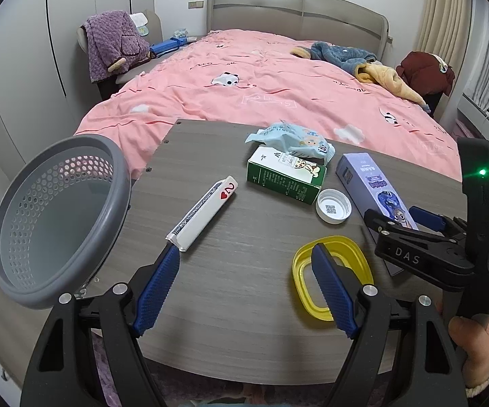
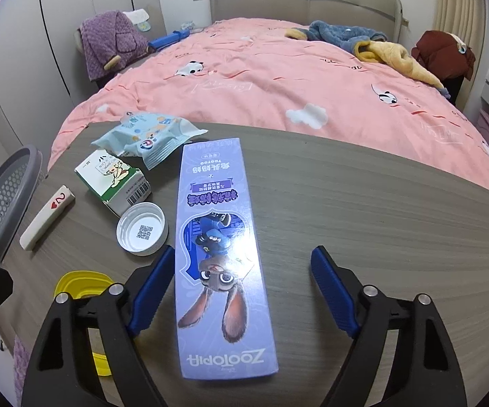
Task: Collect trash
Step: 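Grasp the blue Zootopia box with the right gripper, then grasp the yellow square lid with the left gripper while the right gripper holds the box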
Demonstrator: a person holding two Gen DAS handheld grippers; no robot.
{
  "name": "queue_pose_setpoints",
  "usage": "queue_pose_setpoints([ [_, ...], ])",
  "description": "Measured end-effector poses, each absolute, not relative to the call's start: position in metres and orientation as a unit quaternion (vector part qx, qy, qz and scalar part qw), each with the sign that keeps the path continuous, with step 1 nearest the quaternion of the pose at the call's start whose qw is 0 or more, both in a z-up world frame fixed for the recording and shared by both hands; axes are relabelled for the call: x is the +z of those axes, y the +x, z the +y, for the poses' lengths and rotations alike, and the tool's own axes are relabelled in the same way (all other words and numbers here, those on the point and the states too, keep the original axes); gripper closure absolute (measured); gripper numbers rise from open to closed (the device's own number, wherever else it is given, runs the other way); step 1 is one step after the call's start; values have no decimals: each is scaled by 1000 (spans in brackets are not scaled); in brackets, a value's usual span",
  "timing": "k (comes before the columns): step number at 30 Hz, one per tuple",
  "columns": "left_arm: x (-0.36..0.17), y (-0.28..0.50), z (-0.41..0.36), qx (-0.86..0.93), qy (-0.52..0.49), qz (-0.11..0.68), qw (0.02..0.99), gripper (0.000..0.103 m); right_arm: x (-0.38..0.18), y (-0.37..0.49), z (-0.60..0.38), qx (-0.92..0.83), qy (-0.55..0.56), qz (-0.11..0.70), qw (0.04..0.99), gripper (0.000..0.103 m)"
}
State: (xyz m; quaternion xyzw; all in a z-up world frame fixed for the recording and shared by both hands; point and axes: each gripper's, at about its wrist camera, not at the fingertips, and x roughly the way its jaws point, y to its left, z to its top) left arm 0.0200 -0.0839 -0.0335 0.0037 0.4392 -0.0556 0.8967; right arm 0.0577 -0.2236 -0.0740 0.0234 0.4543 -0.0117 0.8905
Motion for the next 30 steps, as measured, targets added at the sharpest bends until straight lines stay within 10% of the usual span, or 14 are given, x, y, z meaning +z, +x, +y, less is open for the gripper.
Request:
queue_pose_setpoints([
  [7,-33,17,-85,-59,3,440,896,26,-75,55,-220,-8,15,452,892,60],
  [30,-55,2,-133,-137,10,493,859,27,-43,-23,-263,-39,71,390,917,60],
])
